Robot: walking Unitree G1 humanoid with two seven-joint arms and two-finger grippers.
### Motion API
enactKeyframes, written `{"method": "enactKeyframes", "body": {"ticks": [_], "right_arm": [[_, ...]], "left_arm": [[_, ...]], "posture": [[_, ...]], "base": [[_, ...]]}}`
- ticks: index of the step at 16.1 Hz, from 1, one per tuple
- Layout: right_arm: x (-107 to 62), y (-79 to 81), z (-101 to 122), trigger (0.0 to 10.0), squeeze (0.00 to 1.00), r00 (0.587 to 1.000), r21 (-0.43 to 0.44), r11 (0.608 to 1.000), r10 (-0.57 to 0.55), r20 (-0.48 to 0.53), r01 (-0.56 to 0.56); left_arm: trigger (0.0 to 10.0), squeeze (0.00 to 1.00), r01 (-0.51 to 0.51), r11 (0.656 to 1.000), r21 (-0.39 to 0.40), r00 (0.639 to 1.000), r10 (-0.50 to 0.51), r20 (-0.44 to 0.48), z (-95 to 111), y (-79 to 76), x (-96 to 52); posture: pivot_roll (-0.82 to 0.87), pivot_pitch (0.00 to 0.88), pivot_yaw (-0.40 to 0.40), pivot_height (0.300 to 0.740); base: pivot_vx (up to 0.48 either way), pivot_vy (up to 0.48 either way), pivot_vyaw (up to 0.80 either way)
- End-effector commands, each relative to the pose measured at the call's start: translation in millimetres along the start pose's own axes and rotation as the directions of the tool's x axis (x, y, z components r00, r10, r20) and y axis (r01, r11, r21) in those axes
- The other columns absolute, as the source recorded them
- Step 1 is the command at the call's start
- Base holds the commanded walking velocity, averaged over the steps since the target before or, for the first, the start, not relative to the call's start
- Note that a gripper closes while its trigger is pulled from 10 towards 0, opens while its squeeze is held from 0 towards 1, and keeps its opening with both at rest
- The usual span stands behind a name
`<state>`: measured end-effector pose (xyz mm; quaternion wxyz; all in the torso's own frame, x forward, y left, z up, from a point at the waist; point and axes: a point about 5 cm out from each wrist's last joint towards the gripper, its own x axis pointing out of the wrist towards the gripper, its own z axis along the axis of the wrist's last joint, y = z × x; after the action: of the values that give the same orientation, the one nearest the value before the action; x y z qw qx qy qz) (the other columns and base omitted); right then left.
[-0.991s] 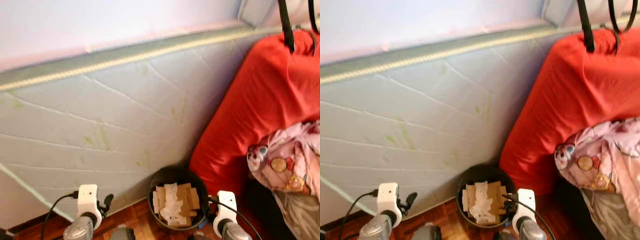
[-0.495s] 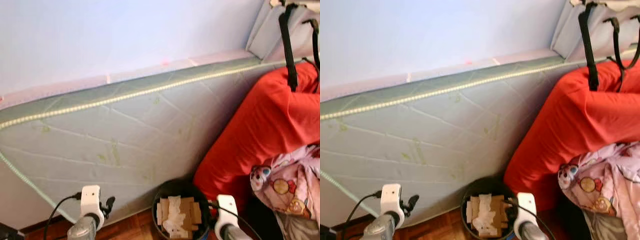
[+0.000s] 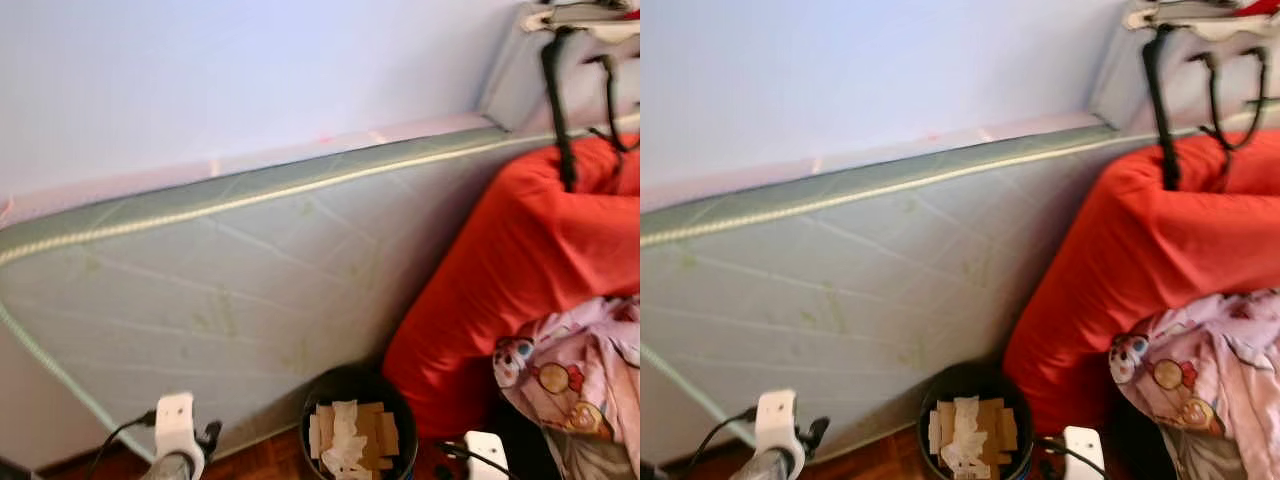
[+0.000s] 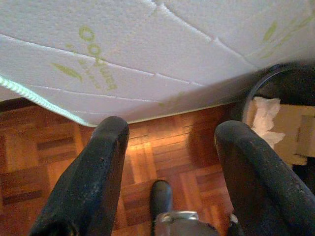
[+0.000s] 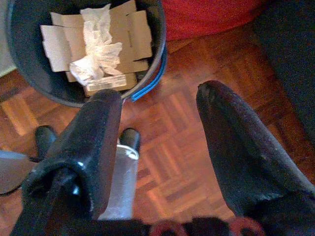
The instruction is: Clean up the room
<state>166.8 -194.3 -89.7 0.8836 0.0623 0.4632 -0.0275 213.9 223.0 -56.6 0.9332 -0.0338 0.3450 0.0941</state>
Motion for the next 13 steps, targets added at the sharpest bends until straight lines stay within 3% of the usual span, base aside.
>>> {"method": "enactKeyframes", "body": {"ticks": [1, 10, 13], "right_arm": [[-1.0, 0.8, -7, 10.0, 0.00, 1.000, -0.022, 1.000, -0.004, -0.026, 0.004], [-3.7, -3.3, -16, 10.0, 0.00, 0.999, -0.019, 1.000, -0.011, -0.044, 0.010], [-4.1, -5.4, -16, 10.0, 0.00, 0.999, -0.021, 1.000, -0.017, -0.046, 0.016]], "left_arm": [[10.0, 0.00, -0.016, 1.000, 0.026, 1.000, 0.017, -0.024, -7, 0.7, -1.9], [10.0, 0.00, -0.023, 0.998, 0.058, 0.997, 0.027, -0.068, -27, 5.4, -9.8], [10.0, 0.00, -0.031, 0.997, 0.072, 0.998, 0.035, -0.054, -24, 5.3, -8.7]], "posture": [[0.09, 0.000, -0.075, 0.740], [0.07, 0.000, -0.056, 0.740], [0.08, 0.000, -0.066, 0.740]], "base": [[0.000, 0.000, -0.70], [0.000, 0.000, -0.69], [0.000, -0.480, -0.68]]}}
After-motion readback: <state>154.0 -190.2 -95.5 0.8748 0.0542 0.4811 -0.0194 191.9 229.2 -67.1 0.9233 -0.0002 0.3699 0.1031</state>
